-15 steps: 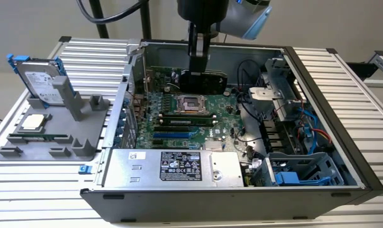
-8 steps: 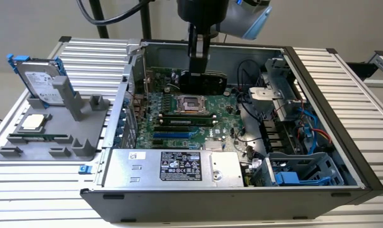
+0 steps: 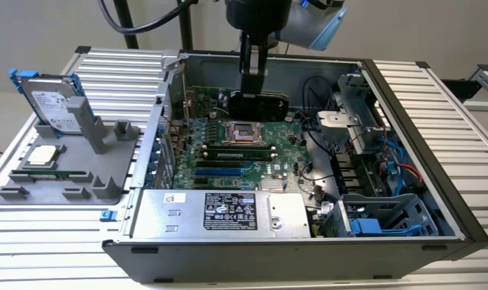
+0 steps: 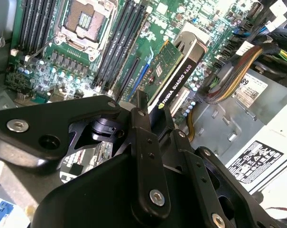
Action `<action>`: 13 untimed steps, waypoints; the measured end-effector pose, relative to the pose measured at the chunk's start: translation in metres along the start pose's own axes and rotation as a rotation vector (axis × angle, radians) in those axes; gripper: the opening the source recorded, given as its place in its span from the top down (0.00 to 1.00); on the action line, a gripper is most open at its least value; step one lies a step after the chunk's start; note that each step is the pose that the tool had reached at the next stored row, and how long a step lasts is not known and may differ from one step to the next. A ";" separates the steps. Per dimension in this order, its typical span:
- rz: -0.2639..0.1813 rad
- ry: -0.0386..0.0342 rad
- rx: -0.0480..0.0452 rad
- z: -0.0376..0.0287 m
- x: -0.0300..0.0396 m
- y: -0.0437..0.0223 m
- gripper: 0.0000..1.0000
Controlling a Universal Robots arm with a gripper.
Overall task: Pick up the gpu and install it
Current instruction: 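Insert the gpu into the slot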
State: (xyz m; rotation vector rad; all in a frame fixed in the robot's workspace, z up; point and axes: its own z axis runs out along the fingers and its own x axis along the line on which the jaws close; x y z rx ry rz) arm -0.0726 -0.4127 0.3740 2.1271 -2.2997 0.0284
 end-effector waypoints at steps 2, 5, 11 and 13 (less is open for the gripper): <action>0.000 0.0002 0.0000 0.0005 -0.0002 0.0000 1.00; -0.001 0.0005 0.0000 0.0012 -0.0004 0.0000 1.00; -0.001 0.0003 0.0001 0.0029 -0.0005 0.0000 1.00; -0.001 0.0004 0.0002 0.0040 -0.0005 0.0001 1.00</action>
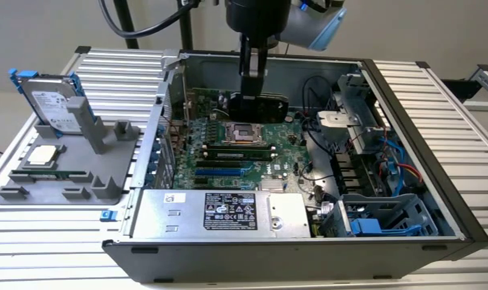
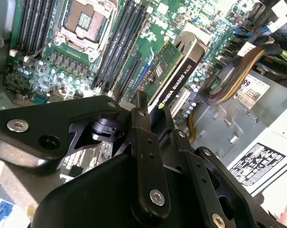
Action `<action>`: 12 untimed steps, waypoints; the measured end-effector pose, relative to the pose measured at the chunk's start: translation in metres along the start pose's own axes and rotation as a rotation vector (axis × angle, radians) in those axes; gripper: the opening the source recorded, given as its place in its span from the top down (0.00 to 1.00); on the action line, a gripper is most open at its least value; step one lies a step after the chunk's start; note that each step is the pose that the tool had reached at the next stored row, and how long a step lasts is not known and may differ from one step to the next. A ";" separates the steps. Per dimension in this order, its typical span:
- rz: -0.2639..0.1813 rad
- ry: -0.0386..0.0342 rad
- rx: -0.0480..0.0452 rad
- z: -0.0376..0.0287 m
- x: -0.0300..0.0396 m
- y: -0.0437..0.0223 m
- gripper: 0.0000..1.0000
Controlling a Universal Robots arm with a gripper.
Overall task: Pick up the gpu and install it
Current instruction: 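Insert the gpu into the slot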
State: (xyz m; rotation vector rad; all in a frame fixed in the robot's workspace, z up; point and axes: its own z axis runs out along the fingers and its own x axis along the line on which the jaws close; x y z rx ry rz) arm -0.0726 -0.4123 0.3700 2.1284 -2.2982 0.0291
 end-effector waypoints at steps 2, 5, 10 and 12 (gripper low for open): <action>0.000 0.0014 0.0001 0.0019 -0.0002 0.0000 1.00; 0.000 0.0039 0.0002 0.0043 -0.0005 0.0001 1.00; 0.000 0.0061 0.0004 0.0082 -0.0008 0.0001 1.00; 0.000 0.0068 0.0004 0.0096 -0.0009 0.0001 1.00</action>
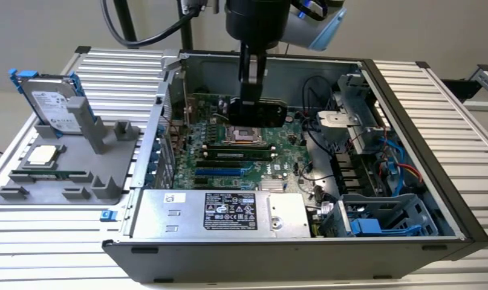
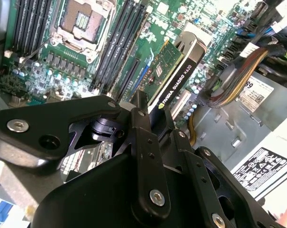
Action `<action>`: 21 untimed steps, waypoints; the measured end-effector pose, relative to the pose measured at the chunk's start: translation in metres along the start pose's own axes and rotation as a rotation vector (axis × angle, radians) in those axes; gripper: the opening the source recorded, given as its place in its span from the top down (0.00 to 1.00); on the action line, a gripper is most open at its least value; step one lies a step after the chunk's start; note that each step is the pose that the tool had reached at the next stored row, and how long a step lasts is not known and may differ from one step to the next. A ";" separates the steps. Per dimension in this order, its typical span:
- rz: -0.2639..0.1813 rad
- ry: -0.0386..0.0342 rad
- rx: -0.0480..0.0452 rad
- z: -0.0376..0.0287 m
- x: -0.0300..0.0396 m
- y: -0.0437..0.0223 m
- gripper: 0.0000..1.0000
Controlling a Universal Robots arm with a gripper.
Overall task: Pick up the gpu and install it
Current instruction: 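Insert the gpu into the slot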
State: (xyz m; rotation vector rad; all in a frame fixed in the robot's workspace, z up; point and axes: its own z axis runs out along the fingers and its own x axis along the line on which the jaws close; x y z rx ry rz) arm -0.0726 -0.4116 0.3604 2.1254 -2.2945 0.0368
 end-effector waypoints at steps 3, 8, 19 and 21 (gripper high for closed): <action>0.000 0.0014 0.0001 0.0019 -0.0002 0.0000 1.00; 0.000 0.0027 0.0002 0.0046 -0.0006 0.0001 1.00; 0.000 0.0032 0.0002 0.0086 -0.0013 0.0002 1.00; 0.000 0.0032 0.0003 0.0090 -0.0014 0.0002 1.00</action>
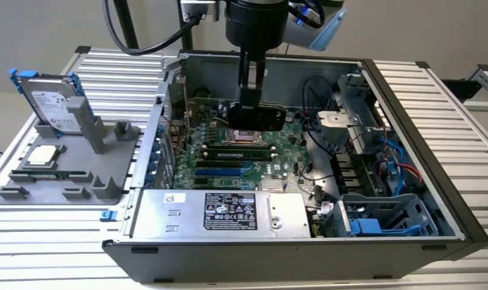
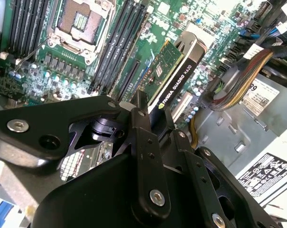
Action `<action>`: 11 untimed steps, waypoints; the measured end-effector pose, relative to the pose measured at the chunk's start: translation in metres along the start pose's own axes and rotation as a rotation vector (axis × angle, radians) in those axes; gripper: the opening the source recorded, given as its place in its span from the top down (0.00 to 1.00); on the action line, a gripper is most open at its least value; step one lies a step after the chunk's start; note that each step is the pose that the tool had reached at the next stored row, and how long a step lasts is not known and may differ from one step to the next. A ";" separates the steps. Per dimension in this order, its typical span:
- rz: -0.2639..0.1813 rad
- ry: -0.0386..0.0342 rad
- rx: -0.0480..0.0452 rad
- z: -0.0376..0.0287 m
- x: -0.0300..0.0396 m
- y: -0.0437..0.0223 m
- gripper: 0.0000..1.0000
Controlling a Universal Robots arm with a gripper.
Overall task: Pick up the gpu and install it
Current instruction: 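Insert the gpu into the slot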
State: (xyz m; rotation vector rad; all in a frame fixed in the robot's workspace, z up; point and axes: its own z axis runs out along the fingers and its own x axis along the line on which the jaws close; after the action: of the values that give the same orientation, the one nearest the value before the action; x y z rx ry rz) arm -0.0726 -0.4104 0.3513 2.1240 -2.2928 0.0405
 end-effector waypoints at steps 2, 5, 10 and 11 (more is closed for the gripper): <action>0.000 -0.0001 0.0002 0.0003 0.0000 0.0002 1.00; 0.000 -0.0001 0.0014 0.0007 0.0001 0.0013 1.00; 0.000 -0.0006 0.0079 0.0010 0.0002 0.0035 1.00; 0.000 -0.0007 0.0102 0.0010 0.0003 0.0041 1.00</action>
State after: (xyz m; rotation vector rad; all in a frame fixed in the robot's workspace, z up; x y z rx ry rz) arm -0.0768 -0.4104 0.3503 2.1288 -2.2982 0.0515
